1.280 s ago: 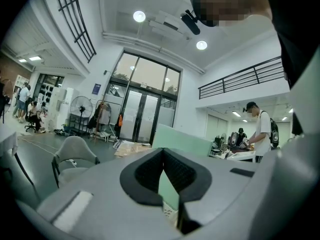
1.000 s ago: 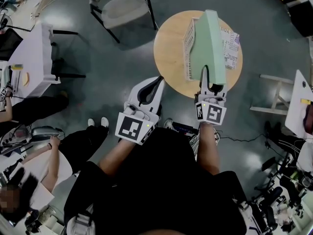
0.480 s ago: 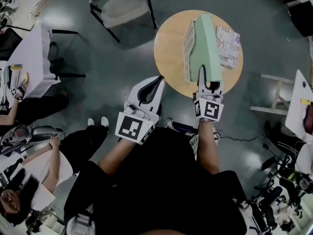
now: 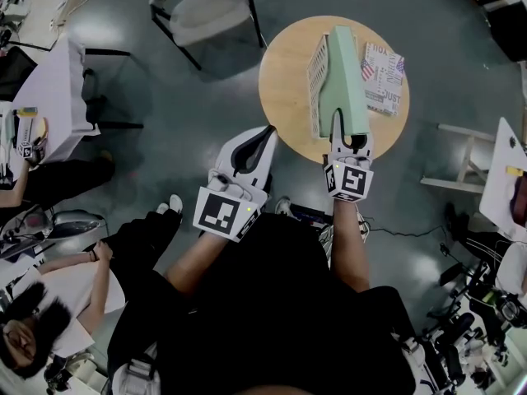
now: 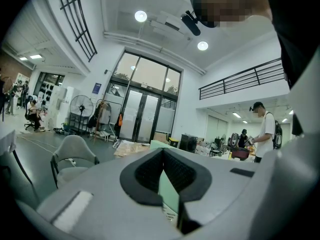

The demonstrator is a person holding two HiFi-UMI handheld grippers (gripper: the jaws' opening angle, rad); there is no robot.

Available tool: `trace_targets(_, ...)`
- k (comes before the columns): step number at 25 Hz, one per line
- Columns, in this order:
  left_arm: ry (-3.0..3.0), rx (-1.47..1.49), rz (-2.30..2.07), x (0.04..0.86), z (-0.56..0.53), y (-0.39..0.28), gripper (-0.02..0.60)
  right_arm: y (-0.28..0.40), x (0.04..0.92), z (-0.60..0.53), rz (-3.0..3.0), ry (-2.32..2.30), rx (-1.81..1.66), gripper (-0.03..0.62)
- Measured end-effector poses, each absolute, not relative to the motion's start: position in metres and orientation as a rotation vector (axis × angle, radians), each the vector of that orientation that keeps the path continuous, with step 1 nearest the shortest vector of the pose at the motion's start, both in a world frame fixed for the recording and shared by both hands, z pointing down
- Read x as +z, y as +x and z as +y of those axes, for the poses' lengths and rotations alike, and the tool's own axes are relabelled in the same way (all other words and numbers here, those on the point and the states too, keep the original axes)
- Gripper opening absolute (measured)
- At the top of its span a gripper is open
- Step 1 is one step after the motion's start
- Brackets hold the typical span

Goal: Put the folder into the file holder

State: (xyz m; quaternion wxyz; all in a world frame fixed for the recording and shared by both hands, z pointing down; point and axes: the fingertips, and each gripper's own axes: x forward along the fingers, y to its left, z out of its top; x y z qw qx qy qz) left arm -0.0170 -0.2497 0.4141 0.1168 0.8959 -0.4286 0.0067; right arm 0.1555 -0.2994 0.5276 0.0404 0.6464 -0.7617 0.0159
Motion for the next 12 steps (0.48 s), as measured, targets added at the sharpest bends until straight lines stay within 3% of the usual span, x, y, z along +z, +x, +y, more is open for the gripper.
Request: trace_targets(12,2.625,0.022,-1.254,0.415,-0.246,-0.011,0.005,0.157,0.550,-0.301,-2.314,1.953,0.095,0.146)
